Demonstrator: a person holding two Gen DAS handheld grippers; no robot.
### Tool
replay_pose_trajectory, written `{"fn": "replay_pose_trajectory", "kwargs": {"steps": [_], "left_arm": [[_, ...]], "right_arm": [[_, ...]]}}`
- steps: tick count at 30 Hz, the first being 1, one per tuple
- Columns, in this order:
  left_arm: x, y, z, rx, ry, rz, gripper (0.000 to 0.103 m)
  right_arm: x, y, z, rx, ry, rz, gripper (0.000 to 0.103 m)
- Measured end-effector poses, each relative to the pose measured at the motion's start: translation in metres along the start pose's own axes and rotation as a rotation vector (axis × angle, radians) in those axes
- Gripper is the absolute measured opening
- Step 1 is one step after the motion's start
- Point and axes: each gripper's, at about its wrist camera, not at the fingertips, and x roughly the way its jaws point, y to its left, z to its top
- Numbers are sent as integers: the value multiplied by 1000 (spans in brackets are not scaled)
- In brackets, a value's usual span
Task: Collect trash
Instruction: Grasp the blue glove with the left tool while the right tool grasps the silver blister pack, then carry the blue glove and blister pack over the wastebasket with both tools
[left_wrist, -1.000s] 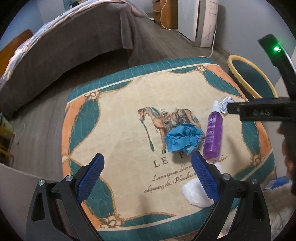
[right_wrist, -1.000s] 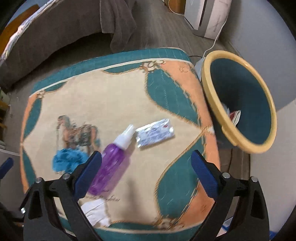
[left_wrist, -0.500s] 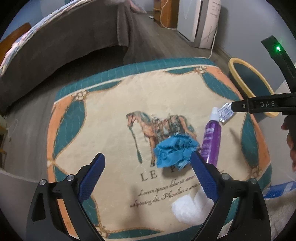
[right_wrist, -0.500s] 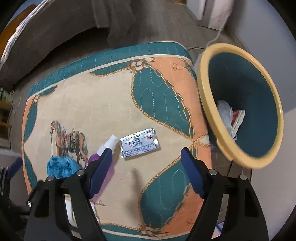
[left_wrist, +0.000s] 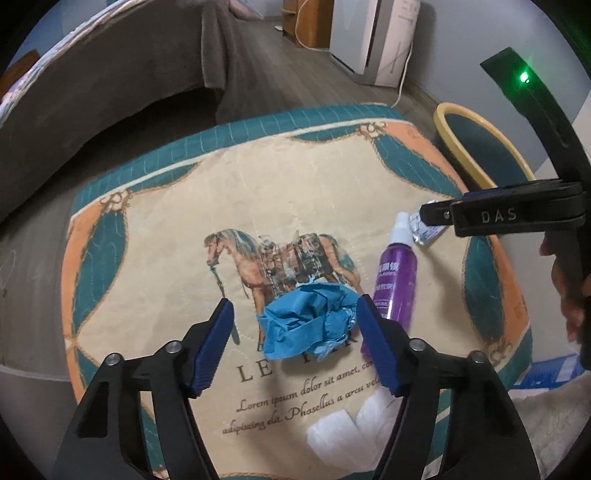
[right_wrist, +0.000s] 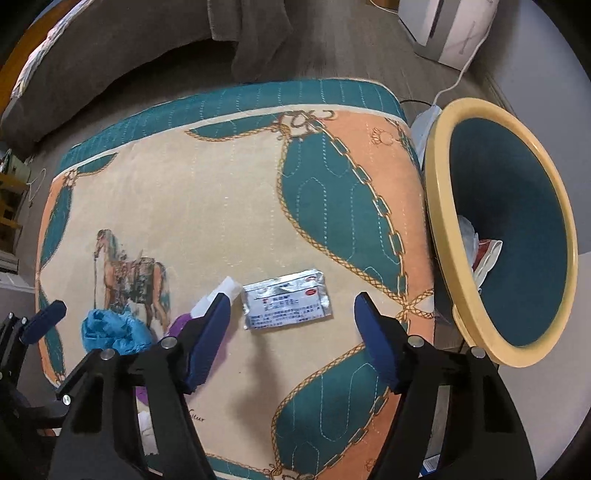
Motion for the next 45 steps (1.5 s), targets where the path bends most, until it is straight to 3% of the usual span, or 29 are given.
{"fn": "replay_pose_trajectory", "kwargs": {"steps": [10, 19, 31, 37, 45], "left_arm": [[23, 9, 2, -43, 53, 8, 63], [32, 4, 3, -33, 57, -15, 60], [34, -3, 3, -28, 58, -28, 55], [32, -8, 4, -11, 62, -45, 45], [21, -26, 7, 86, 19, -9, 35]], "right_arm": [[16, -2, 4, 7, 15, 22, 63], [27, 4, 5, -11, 36, 6, 53], [23, 18, -1, -37, 34, 4, 50], [15, 17, 3, -24, 17, 4, 50], [-14, 4, 2, -5, -39, 25, 50]]}}
